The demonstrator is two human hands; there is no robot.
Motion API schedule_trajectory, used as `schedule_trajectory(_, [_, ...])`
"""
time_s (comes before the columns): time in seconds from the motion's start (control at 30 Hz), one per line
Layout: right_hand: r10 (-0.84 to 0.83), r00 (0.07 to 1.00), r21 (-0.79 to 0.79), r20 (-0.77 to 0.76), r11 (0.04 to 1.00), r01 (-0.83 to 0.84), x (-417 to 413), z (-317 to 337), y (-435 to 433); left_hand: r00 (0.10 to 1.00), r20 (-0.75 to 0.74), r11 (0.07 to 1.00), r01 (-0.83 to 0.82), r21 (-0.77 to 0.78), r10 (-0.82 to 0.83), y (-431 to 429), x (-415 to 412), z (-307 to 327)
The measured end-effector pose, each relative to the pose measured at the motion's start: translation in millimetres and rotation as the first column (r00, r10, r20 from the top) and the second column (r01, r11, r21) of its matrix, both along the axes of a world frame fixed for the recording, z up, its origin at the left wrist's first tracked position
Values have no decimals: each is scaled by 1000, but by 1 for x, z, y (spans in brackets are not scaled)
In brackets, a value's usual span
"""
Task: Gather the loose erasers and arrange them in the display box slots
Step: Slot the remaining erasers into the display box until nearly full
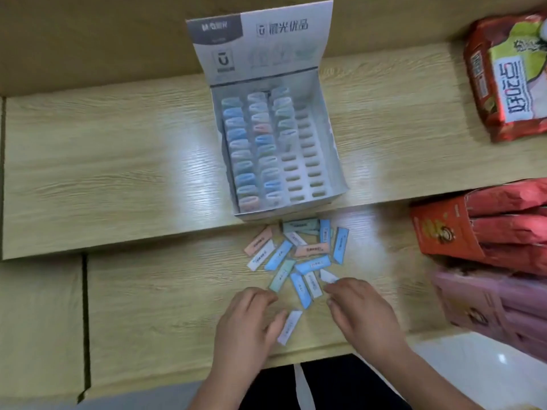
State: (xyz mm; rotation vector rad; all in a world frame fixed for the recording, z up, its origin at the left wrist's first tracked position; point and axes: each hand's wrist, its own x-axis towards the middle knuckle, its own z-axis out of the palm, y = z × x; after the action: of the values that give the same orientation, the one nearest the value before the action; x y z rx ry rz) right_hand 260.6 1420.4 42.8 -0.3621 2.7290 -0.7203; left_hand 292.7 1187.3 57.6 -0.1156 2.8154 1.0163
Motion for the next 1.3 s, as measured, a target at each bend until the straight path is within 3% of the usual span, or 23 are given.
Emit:
schedule_trajectory(0.1, [27,998,137,50,990,-34,21,-16,-12,969,241,997,68,-41,-56,16,11,-26])
schedule_trajectory(0.23, [-22,999,273,30,962,13,27,-24,-37,922,382,989,114,-93,-70,30,18,-40])
schedule_trajectory(0.43, [-107,994,398,15,913,92,15,-30,-57,931,363,990,28,-138,24,39,16,-45])
schedule_trajectory(0.67, [-278,950,315,140,922,224,-4,-15,-50,925,379,994,24,-104,17,21,-7,-34])
schedule_trajectory(0.8, [-316,938,66,139,948,310,-12,24,-35,972,230,997,47,58,-59,0,-16,-8])
schedule_trajectory(0.9, [-359,928,-217,98,902,372,-29,61,-25,989,71,968,114,224,-133,-14,-36,28])
schedule_trajectory(0.97, [-343,939,-333,19,884,329,-49,94,-23,992,-59,949,121,293,-108,-21,-58,60])
schedule_trajectory(1.13, [-335,921,-465,-200,860,211,-104,156,-24,939,-343,917,102,386,40,-27,-113,138])
schedule_trajectory(1.23, [-313,894,-486,-320,864,129,-139,171,-33,895,-409,889,34,456,176,-30,-141,166])
schedule_trajectory(1.3, [-277,883,-461,-379,884,79,-162,171,-43,889,-372,857,-42,513,266,-30,-158,170])
